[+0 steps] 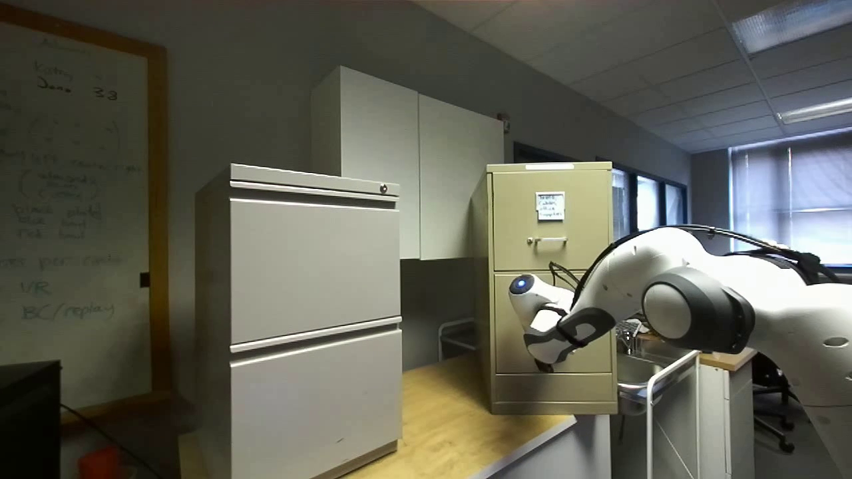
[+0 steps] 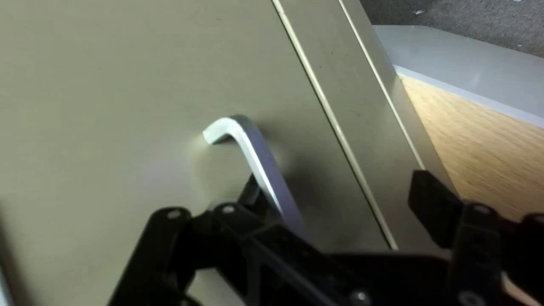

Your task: Open the bottom drawer of the cabinet to the right.

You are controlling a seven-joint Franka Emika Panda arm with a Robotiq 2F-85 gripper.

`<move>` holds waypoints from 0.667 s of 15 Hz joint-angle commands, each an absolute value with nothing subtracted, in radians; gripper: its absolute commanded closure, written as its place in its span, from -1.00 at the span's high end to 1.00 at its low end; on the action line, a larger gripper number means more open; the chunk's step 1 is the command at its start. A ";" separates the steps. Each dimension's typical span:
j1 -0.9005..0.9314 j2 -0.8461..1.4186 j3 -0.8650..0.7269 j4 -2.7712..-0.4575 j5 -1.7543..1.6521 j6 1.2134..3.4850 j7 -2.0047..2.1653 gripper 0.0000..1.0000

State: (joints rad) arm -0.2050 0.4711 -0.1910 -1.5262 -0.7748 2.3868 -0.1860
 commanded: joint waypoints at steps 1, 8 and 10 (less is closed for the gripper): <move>-0.212 0.489 -0.176 -1.499 -0.712 2.351 -0.252 0.09; -0.216 0.471 -0.165 -1.464 -0.606 2.246 -0.375 -0.90; -0.217 0.462 -0.163 -1.472 -0.573 2.220 -0.407 -0.91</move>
